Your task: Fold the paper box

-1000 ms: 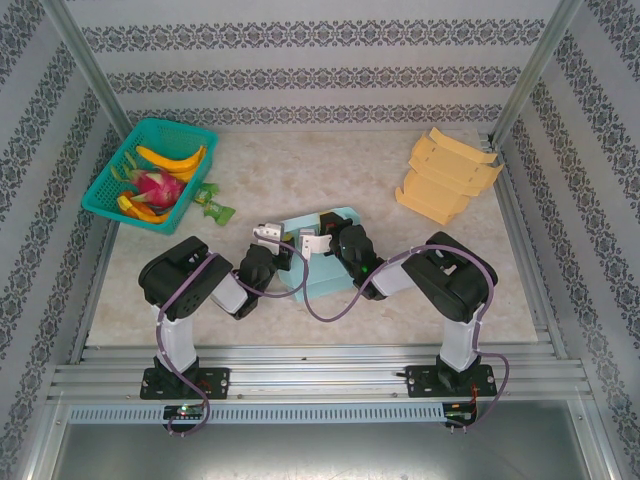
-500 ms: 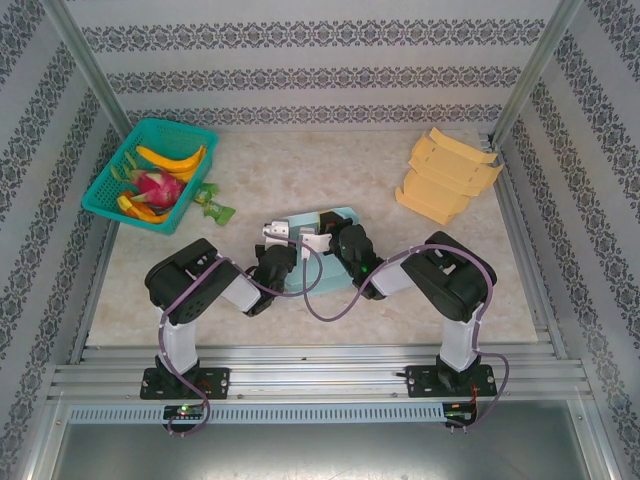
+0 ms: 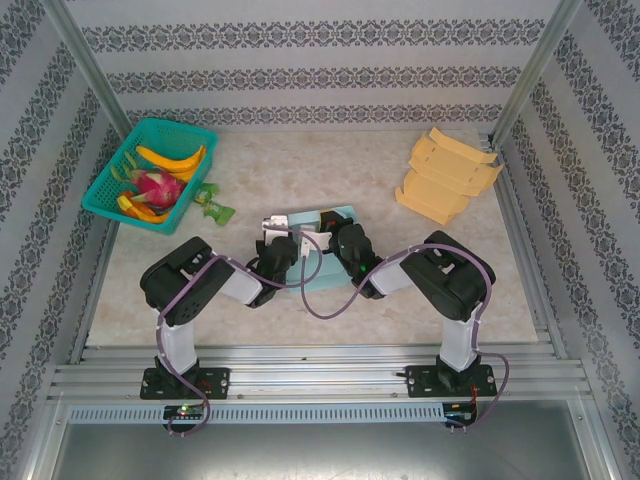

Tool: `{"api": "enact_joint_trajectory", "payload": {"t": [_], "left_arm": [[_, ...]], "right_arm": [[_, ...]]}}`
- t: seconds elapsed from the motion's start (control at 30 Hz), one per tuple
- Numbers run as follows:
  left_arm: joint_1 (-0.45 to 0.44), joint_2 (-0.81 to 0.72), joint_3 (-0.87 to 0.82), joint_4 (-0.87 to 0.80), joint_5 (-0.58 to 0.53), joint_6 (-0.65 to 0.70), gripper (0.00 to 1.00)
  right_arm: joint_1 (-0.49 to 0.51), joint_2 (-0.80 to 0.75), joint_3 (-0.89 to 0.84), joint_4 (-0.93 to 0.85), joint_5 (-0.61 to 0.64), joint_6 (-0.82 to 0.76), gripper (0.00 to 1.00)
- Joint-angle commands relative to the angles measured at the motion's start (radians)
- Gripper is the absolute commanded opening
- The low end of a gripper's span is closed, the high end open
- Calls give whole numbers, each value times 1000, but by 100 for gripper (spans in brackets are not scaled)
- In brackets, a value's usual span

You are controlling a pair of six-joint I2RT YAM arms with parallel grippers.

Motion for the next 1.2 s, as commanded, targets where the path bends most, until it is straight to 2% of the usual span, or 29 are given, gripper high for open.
{"api": "enact_joint_trajectory", "payload": {"t": [0.0,0.13,0.43,0.67,0.8,0.93,0.97,1.07,1.17], "left_arm": [[45,-64,-53,22,-11,-6,32],[44,-126,-115,80,13,23,39],[48,-202,-171,170,116,107,41],[47,-187,-170,226,86,163,39],[48,-177,-156,249,74,188,33],[46,-169,-133,243,43,184,23],[47,-166,-129,241,17,175,20],[47,-157,-109,202,-117,130,2],[49,-137,-94,163,-230,89,0]], "right_arm": [[9,19,-11,-73,-8,84,0],[14,19,-6,-78,-2,87,0],[25,9,-8,-95,-7,98,0],[32,4,-4,-112,-16,106,0],[35,3,-4,-123,-25,107,0],[36,7,1,-129,-20,105,0],[35,7,1,-129,-15,106,0],[34,9,3,-129,0,108,0],[34,9,8,-129,10,113,0]]}}
